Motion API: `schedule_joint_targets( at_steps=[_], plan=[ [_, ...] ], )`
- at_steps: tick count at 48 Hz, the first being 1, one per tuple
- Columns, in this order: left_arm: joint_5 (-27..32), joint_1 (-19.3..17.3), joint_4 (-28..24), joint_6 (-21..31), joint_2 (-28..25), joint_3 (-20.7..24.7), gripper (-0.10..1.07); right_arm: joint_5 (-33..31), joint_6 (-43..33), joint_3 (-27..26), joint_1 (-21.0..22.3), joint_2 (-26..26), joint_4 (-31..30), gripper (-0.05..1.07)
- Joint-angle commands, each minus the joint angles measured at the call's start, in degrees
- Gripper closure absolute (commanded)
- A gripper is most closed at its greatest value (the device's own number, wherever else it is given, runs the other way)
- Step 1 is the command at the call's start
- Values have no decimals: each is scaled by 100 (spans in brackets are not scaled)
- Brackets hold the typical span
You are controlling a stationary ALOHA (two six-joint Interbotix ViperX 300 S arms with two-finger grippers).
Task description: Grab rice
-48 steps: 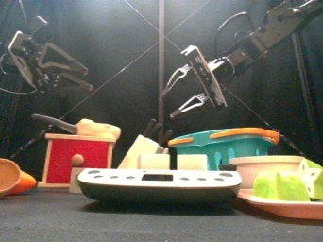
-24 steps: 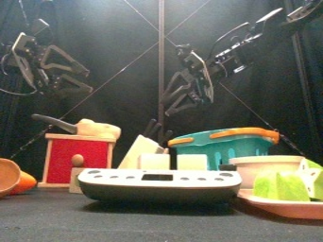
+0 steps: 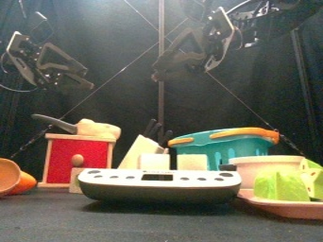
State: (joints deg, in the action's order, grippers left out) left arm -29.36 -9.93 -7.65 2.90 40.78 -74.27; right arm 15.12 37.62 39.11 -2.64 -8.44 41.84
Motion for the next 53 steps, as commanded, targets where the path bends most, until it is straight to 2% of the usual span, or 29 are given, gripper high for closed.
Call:
schedule_joint_targets(
  at_steps=[1, 6, 16, 26, 39, 47, 53],
  plan=[
    [0, 9, -9, 0, -9, 79, 2, 97, 18, -44, -35, -316, 835, 17],
    [79, 18, -18, 0, -9, 53, 2, 97, 26, 18, -44, -519, 1846, 17],
    [193, 18, -18, 0, -9, 53, 2, 105, 44, 352, -18, -782, 3023, 17],
    [193, 18, -9, 0, 0, 62, 2, 105, 26, 527, -18, -861, 3146, 17],
    [193, 18, 0, 0, -9, 44, 2, 105, 18, 501, -18, -888, 3243, 17],
    [211, 18, 0, 9, -9, 35, 2, 105, 26, 519, -9, -905, 3656, 17],
    [264, 18, 9, 9, -9, 35, 2, 97, 44, 554, -9, -888, 3700, 17]
  ],
)
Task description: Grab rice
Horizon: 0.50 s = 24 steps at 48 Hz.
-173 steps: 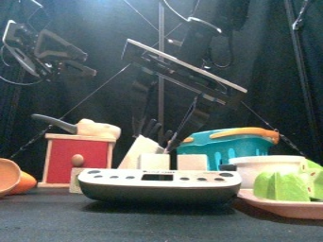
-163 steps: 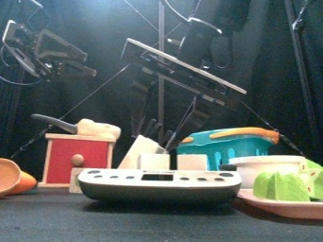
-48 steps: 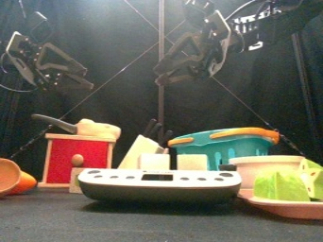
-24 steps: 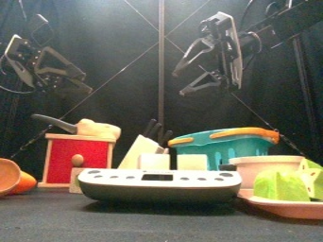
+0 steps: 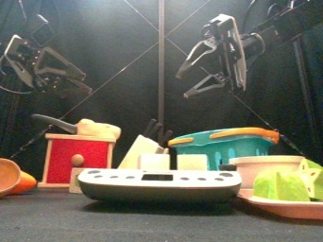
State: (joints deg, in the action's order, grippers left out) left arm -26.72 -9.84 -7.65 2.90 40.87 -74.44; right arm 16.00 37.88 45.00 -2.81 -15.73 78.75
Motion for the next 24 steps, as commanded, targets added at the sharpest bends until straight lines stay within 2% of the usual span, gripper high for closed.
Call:
schedule_joint_targets(
  at_steps=[1, 24],
  plan=[
    [18, 9, 9, 9, -18, 53, 2, 9, 18, -26, 9, -176, 0, 17],
    [26, 9, 0, 0, -18, 44, 2, 9, 18, 53, 9, -237, 9, 17]
  ],
)
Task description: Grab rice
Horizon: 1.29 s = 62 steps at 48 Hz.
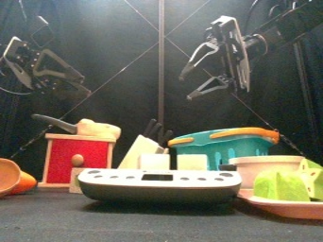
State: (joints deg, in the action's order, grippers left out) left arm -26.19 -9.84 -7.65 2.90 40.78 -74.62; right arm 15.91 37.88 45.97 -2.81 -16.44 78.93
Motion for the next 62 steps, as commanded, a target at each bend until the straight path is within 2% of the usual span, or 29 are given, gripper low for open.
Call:
schedule_joint_targets(
  at_steps=[1, 16, 26, 34, 45, 62],
  plan=[
    [-18, 9, 0, 0, -9, 62, 2, 9, 9, -44, 9, -167, -9, 17],
    [-18, 9, 0, 0, -9, 53, 2, 18, 26, 0, 9, -211, 26, 17],
    [-26, 9, 9, 0, -9, 53, 2, 18, 9, 53, -26, -211, -650, 17],
    [-26, 9, 9, 0, -9, 44, 2, 18, 0, 62, -26, -246, -782, 17],
    [-18, 9, 0, 0, -9, 18, 2, 9, 9, 308, 0, -501, -88, 17],
    [-26, 9, 9, 0, -9, 18, 2, -123, 0, 729, 0, -606, 369, 17]
  ],
)
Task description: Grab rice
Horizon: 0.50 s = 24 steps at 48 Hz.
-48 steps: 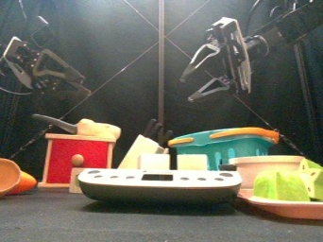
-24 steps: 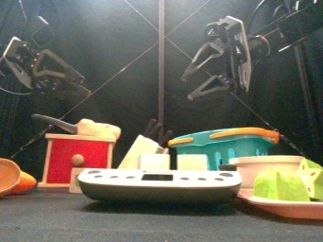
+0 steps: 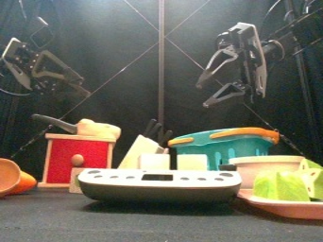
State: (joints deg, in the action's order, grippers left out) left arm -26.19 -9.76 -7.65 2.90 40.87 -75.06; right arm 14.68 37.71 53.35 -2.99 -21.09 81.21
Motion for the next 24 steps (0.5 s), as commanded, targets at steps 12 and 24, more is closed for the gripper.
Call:
schedule_joint_targets(
  at_steps=[12, 24],
  plan=[
    [-18, 0, 9, 0, -9, 62, 2, -9, 18, -158, 141, -176, 914, 17],
    [-18, 0, 9, 0, -18, 62, 2, 44, 97, -545, 141, -211, 527, 17]
  ],
)
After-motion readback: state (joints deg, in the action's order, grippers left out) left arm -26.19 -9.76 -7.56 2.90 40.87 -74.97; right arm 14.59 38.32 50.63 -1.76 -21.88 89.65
